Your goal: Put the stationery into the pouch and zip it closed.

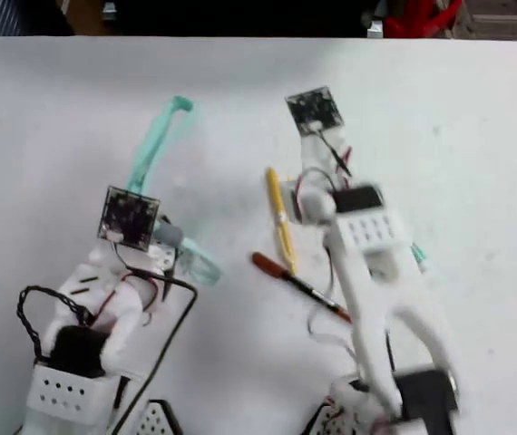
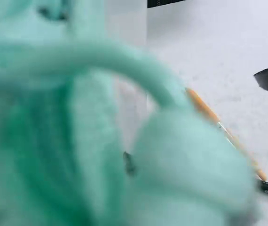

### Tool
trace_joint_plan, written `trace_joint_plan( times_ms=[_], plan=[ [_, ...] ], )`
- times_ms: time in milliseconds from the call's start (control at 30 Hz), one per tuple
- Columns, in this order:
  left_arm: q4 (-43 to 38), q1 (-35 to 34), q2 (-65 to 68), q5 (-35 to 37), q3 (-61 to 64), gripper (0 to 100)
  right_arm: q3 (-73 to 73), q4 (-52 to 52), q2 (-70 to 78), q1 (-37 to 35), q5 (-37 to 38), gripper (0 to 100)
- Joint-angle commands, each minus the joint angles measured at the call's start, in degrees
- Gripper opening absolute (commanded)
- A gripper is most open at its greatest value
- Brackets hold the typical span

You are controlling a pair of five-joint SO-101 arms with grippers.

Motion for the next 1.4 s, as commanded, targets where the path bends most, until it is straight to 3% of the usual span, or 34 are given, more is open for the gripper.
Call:
trace_joint_plan(
  times_ms=[0,300,833,900,1033,1167,1300,1367],
  plan=[
    [-3.43,-2.59,0.04,-0.44,-0.79,2,-17.23,5.67,15.25,-0.13,0.70,14.6],
    [-7.21,-3.47,0.04,-0.44,1.67,2,-41.76,16.04,40.22,0.13,0.70,20.8],
    [-6.95,-3.47,0.04,2.46,1.76,2,-43.25,12.97,46.20,-3.30,0.79,20.7],
    [-6.95,-3.47,0.04,2.46,1.76,2,-43.34,12.18,47.78,-3.30,2.90,18.1],
    [-6.95,-3.47,0.04,2.46,1.76,2,-43.96,11.03,49.80,-4.00,8.35,1.5],
    [-6.86,-3.30,0.04,2.55,1.76,2,-45.54,13.76,49.36,-3.91,8.53,1.3],
    [-5.19,3.65,0.04,2.11,1.32,2,-50.29,22.20,41.36,0.04,8.26,1.8],
    [-2.55,9.54,-0.04,-1.76,0.18,2,-51.87,25.36,35.30,1.19,8.26,1.8]
  ],
)
